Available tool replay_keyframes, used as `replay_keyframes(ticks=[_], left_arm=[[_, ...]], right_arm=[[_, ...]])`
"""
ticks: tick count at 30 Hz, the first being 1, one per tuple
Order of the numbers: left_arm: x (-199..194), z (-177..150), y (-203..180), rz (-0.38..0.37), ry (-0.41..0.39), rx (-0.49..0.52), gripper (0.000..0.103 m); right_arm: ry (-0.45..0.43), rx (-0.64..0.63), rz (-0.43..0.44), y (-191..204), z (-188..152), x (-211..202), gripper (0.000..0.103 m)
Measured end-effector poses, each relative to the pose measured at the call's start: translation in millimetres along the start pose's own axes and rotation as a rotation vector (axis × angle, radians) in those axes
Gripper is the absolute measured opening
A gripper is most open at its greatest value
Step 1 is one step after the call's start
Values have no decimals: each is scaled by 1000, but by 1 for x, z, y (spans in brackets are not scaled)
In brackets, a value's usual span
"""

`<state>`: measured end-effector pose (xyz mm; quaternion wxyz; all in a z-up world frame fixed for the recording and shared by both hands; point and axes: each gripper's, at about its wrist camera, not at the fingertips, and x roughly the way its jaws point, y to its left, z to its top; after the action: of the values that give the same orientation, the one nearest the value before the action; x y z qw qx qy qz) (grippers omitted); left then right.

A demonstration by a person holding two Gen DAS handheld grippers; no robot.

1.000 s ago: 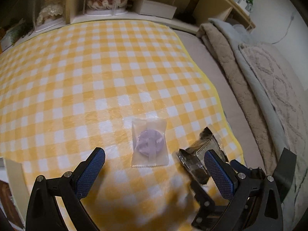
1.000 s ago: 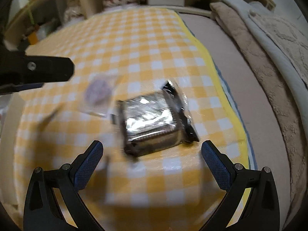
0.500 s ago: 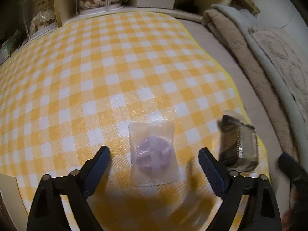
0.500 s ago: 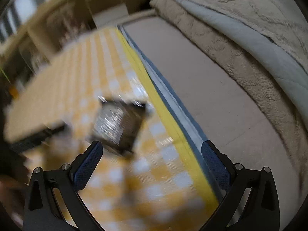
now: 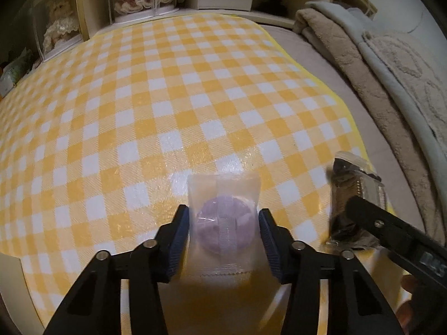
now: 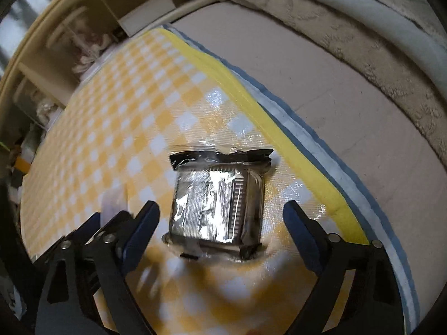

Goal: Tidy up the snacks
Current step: 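Grasp the silver cake packet with the right tool while the left grasps the purple-candy packet, then carry both packets over the white tray with both tools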

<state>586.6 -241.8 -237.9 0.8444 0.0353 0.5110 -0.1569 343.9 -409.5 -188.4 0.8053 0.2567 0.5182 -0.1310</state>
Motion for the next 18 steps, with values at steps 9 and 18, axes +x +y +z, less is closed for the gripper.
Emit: replay_keyframes(ticks=[9,18], left_arm=[[-48,-10,24,-60,-31,-51,44],[-146,-27,52,-87,-149,-92,44]], right_arm=[[16,-107,2,10,-17,-9,63],[-33,-171,61,37,-31,-60,62]])
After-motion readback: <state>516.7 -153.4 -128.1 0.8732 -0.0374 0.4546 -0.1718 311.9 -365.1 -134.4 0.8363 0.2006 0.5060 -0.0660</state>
